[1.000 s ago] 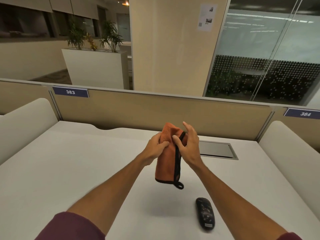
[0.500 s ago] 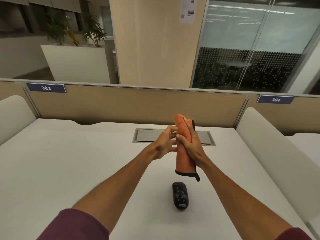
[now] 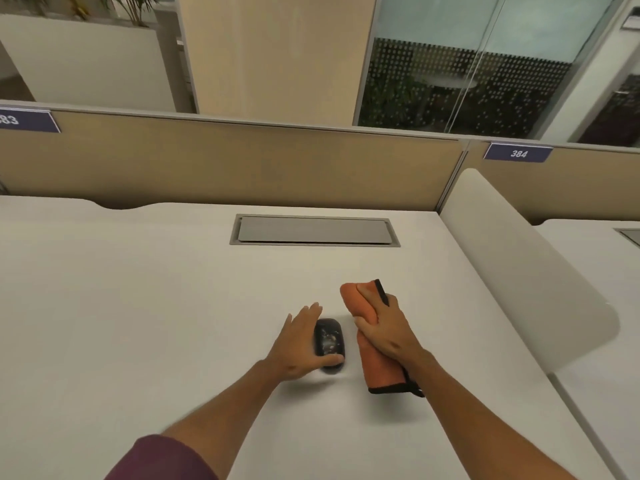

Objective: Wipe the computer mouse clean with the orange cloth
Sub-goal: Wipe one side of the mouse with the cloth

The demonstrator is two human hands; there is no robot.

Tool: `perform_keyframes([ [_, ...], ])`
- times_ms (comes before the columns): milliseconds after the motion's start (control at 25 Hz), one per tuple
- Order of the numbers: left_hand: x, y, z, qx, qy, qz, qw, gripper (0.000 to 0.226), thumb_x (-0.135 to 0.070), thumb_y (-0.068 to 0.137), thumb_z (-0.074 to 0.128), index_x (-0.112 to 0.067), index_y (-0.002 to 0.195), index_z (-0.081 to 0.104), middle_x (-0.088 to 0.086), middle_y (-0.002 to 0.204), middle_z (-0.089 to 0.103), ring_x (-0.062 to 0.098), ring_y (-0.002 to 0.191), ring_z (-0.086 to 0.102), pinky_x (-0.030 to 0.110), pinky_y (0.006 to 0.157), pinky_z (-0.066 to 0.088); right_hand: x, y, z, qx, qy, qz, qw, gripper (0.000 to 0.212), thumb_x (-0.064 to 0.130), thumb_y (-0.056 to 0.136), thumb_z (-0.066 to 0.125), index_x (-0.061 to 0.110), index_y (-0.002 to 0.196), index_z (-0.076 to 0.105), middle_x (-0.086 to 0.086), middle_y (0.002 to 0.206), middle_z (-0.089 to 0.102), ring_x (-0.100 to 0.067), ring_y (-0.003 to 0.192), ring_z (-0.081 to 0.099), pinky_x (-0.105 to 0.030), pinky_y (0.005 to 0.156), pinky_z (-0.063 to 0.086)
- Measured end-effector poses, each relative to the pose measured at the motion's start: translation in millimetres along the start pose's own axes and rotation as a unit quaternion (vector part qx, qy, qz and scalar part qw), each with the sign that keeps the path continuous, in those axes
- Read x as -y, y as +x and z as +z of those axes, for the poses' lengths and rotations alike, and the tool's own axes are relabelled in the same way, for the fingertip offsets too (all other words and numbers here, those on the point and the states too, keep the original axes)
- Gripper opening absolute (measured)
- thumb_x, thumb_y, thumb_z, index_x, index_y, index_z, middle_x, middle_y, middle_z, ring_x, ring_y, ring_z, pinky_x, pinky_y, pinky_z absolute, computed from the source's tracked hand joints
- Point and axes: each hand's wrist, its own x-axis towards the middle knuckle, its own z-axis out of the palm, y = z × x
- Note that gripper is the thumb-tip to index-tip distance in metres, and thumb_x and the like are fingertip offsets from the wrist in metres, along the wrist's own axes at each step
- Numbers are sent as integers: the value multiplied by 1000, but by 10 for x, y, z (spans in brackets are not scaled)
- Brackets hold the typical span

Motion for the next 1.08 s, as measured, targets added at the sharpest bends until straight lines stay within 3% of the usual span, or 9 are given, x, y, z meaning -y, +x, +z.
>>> perform_keyframes([
  [120, 104, 26, 175, 5, 47, 16, 999, 130, -96, 59, 50, -24, 157, 3, -5, 165, 4, 16, 152, 1, 43, 122, -7, -48, -110, 138, -2, -82, 19, 996, 69, 51, 92, 50, 49, 150, 13, -5, 157, 18, -37, 131, 39, -52, 106, 42],
  [360, 175, 102, 232, 4, 62, 38, 997, 140, -99, 52, 51, -21, 157, -1, -4, 166, 1, 11, 152, 0, 41, 122, -10, -71, -118, 209, 16, -100, 28, 994, 69, 54, 93, 47, 49, 151, 10, -4, 159, 13, -38, 134, 35, -54, 106, 40],
  [680, 192, 79, 273, -34, 54, 48, 997, 131, -96, 61, 49, -22, 157, -1, -4, 165, 3, 6, 151, -2, 36, 123, -4, 15, -49, 314, 66, -145, -14, 987, 66, 48, 93, 46, 50, 149, 12, -5, 157, 17, -37, 129, 37, -53, 100, 43],
  [1080, 203, 75, 282, -42, 54, 50, 996, 131, -97, 59, 48, -21, 157, 5, -4, 165, 4, 6, 151, -1, 38, 124, -1, 167, 332, 246, 101, -241, 30, 965, 57, 49, 95, 44, 45, 148, 23, -11, 156, 22, -40, 135, 31, -58, 104, 37],
])
